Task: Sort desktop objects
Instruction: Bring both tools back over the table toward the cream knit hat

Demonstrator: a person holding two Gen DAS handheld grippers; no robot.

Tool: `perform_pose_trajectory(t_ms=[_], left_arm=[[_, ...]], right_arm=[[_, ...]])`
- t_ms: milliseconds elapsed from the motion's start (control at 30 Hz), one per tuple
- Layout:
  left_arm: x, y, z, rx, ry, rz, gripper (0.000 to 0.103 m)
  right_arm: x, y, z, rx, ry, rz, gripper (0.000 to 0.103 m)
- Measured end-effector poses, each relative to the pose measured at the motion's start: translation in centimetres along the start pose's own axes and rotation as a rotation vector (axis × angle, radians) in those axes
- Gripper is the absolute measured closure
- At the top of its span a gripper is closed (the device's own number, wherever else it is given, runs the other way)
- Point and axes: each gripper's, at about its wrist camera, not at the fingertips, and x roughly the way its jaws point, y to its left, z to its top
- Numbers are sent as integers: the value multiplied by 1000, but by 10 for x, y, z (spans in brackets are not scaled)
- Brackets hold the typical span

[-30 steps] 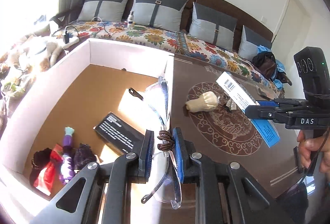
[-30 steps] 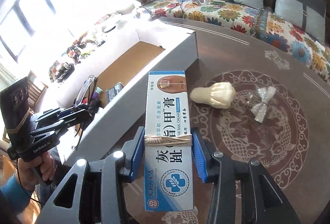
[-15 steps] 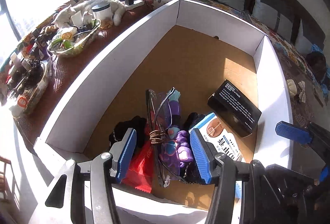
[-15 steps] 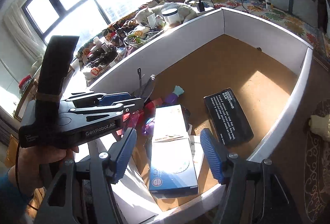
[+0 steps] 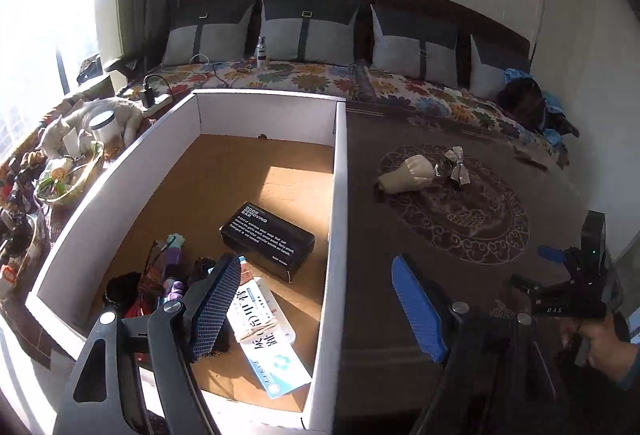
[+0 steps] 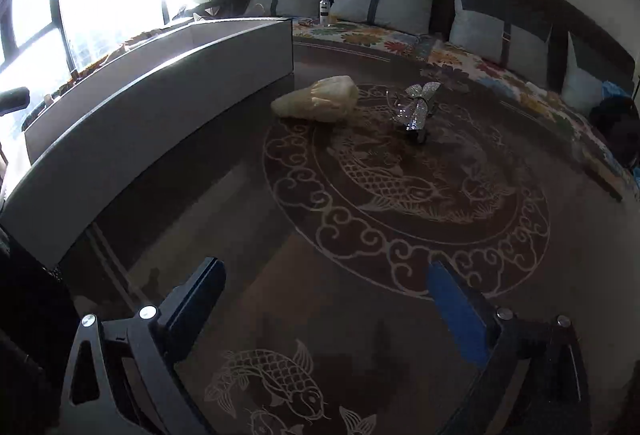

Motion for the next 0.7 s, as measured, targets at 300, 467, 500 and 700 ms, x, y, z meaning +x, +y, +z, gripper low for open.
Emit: perform_pose_trajectory(t_ms=[300, 467, 500, 700], left_arm=[[101, -144, -40, 234, 210, -124, 13], [148, -172, -50, 288, 242, -88, 13], [155, -174, -50, 282, 248, -84, 13], [182, -178, -51, 238, 264, -88, 11]], right_arm=[[1, -79, -39, 125, 7, -149, 2], [15, -74, -36, 109, 35, -156, 1], [16, -75, -36, 112, 39, -155, 0], [20, -86, -39, 173, 59, -103, 0]])
